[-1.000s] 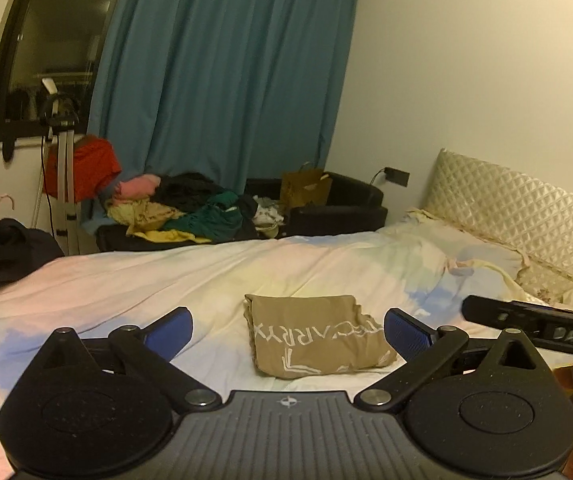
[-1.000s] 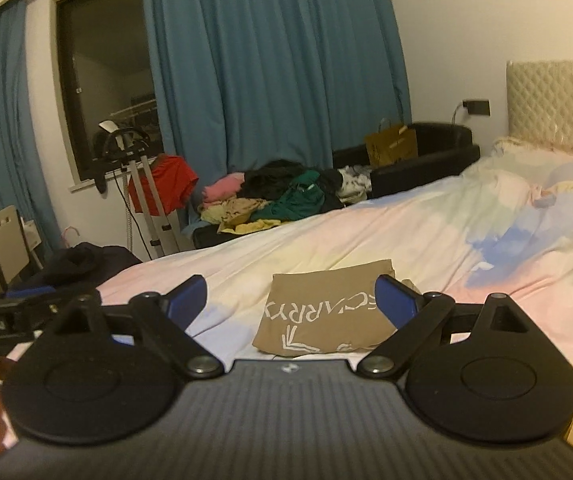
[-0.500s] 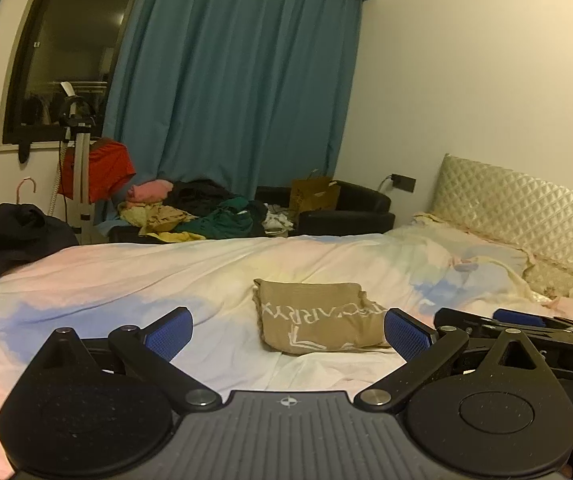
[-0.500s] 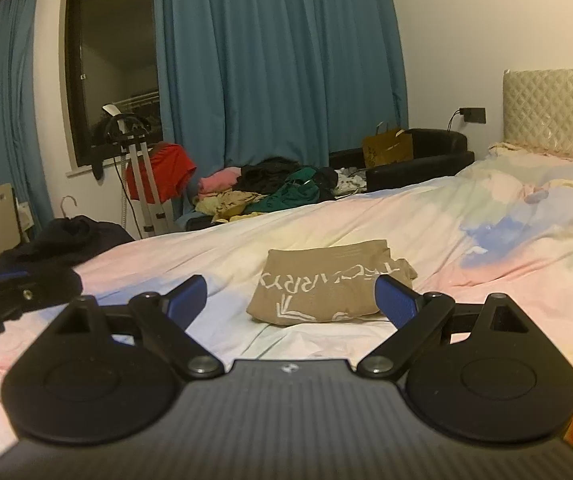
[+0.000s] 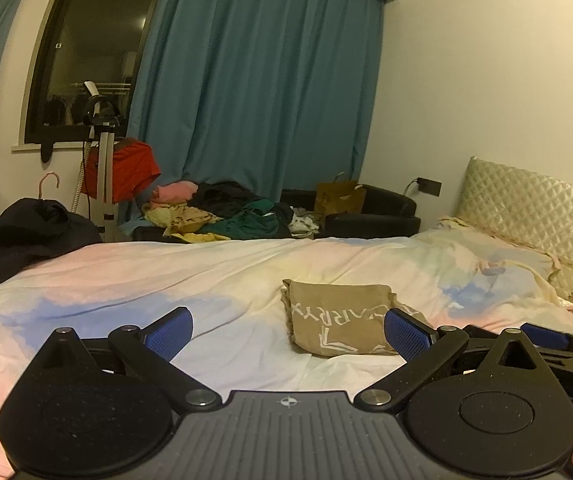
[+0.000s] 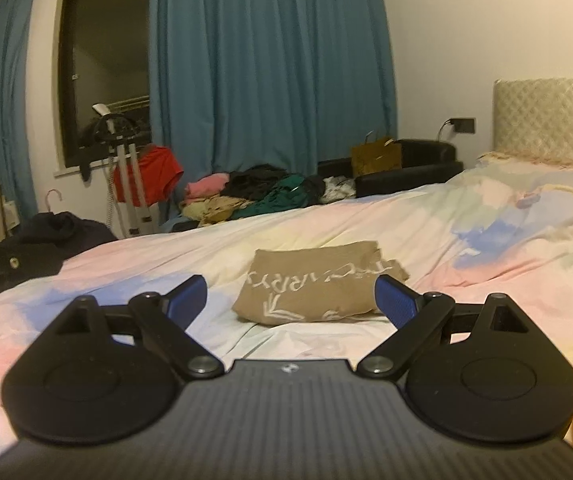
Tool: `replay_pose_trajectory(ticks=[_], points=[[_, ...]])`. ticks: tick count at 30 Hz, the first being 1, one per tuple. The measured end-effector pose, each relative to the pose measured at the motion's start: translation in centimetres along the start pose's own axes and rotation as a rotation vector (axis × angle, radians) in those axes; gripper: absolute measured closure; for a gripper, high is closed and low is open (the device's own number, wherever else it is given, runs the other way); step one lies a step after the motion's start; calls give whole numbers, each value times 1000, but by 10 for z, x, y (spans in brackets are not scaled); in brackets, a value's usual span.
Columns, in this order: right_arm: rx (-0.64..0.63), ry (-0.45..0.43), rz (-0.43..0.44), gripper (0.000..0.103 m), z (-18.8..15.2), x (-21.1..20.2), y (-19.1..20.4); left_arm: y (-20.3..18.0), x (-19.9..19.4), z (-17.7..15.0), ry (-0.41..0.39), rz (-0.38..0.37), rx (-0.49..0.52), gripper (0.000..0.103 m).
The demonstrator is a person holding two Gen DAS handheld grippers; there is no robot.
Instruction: Fold clothes
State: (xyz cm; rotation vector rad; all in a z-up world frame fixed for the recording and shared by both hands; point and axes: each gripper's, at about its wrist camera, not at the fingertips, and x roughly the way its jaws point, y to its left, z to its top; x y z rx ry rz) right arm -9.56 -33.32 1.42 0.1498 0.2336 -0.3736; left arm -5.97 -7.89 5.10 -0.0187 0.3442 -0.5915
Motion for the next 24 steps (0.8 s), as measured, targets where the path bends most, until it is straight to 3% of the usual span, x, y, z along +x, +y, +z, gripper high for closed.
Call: replay_pose_trajectory(ticks=[24], points=[[-28,57,-15,11,-1,6,4,-2,0,-8,24,2,39,0]])
